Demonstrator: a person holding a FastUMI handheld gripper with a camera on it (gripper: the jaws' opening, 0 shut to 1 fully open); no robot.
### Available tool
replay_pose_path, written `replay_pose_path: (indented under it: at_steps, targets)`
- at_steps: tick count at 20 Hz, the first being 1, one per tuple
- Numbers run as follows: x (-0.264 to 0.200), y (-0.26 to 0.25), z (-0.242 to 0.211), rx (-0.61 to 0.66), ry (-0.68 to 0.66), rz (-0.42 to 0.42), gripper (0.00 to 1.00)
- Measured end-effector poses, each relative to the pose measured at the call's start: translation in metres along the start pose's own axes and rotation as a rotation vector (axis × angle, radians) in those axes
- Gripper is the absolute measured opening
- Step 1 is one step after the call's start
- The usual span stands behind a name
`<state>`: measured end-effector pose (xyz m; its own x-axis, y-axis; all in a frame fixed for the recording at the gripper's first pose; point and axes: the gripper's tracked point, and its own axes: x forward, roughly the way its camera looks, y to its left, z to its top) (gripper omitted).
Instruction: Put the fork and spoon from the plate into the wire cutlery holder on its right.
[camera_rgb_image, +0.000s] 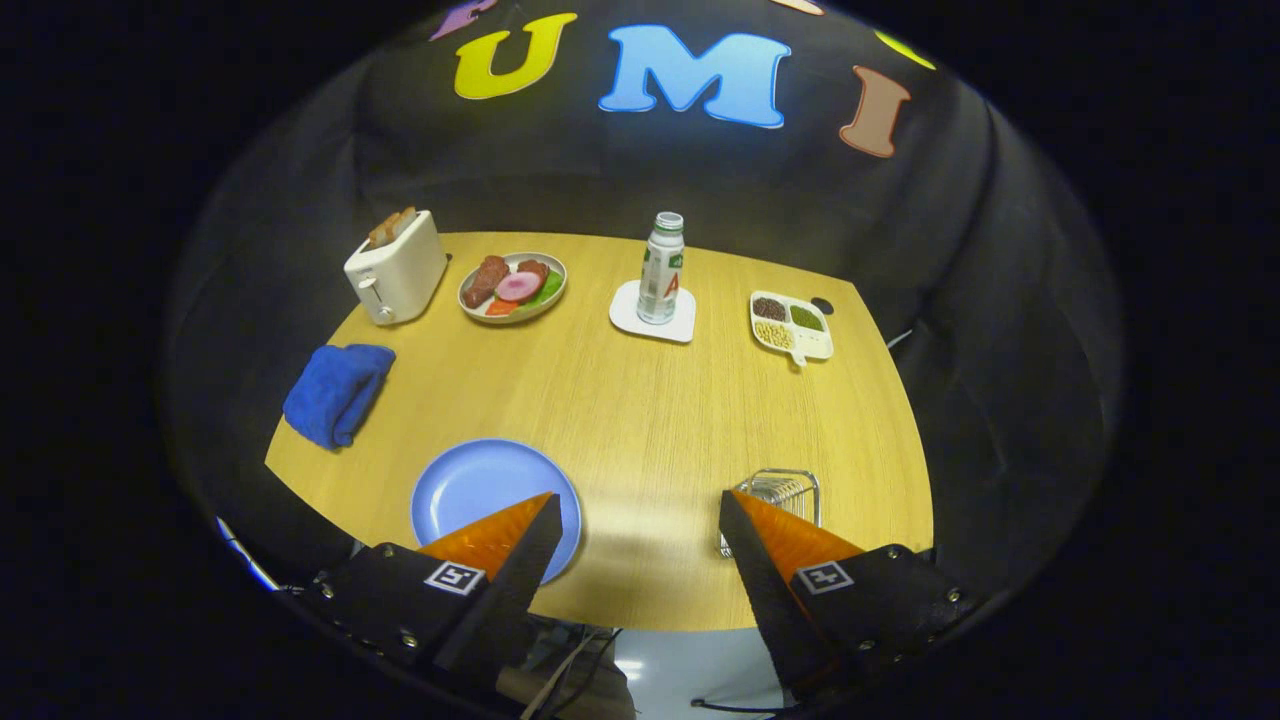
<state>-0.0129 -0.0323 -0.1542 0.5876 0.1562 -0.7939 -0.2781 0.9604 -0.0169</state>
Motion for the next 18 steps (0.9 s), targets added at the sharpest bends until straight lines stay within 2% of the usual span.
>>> replay_pose_path:
  at_steps: [3, 9, 18]
  targets:
    - [-0.009, 0.013, 0.021, 0.016, -0.133, -0.002, 0.97]
    - [-0.018, 0.032, 0.032, -0.011, -0.249, -0.016, 0.97]
    - [-0.054, 0.068, 0.102, -0.109, -0.629, -0.033, 0.97]
